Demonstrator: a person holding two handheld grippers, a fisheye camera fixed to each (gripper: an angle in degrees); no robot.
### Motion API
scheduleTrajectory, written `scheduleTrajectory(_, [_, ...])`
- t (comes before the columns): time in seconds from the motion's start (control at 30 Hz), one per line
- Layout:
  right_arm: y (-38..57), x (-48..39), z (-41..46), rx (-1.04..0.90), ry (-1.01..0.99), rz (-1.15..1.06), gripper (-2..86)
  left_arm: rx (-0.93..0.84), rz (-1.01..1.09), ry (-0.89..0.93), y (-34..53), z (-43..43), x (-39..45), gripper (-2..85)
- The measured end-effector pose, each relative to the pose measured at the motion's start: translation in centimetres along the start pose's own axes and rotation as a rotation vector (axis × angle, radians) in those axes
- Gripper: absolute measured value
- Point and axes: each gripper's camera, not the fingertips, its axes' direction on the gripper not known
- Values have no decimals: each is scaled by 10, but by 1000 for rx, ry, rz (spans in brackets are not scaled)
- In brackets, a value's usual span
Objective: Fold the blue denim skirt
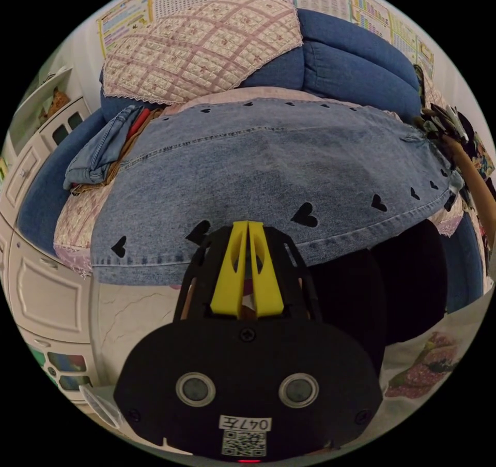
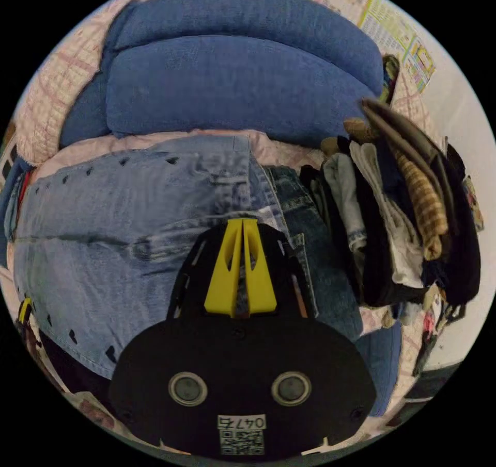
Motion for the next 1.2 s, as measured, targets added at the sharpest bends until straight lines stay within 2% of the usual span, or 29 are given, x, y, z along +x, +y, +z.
scheduleTrajectory(0.1, [15, -55, -71, 204, -225, -116, -7, 23, -64, 47, -16, -23, -40, -10])
scheduleTrajectory(0.2, [47, -127, -120, 292, -419, -267, -6, 40, -132, 97, -34, -47, -84, -10])
scheduleTrajectory(0.33, [86, -205, -147, 305, -536, -355, -6, 56, -136, 104, -60, -79, -127, -10])
scheduleTrajectory(0.47, [106, -261, -157, 187, -365, -319, -6, 63, -180, 167, -93, -117, -196, -10])
scheduleTrajectory(0.6, [106, -283, -182, 197, -177, -300, -6, 100, -285, 285, -116, -155, -285, -10])
scheduleTrajectory(0.67, [101, -288, -197, 203, -152, -312, -6, 135, -371, 335, -120, -177, -324, -9])
scheduleTrajectory(0.73, [94, -292, -213, 207, -135, -319, -6, 248, -467, 314, -115, -214, -363, -8])
scheduleTrajectory(0.8, [86, -299, -231, 210, -103, -344, -6, 422, -602, 192, -97, -276, -421, -5])
scheduleTrajectory(0.87, [80, -303, -247, 219, -83, -356, -6, 479, -757, 77, -82, -312, -473, 2])
scheduleTrajectory(1.0, [68, -314, -284, 245, -16, -388, -6, 445, -1054, -1, -64, -343, -587, 82])
scheduleTrajectory(1.2, [47, -312, -329, 242, -26, -383, -6, 432, -1120, 207, -134, -328, -671, 110])
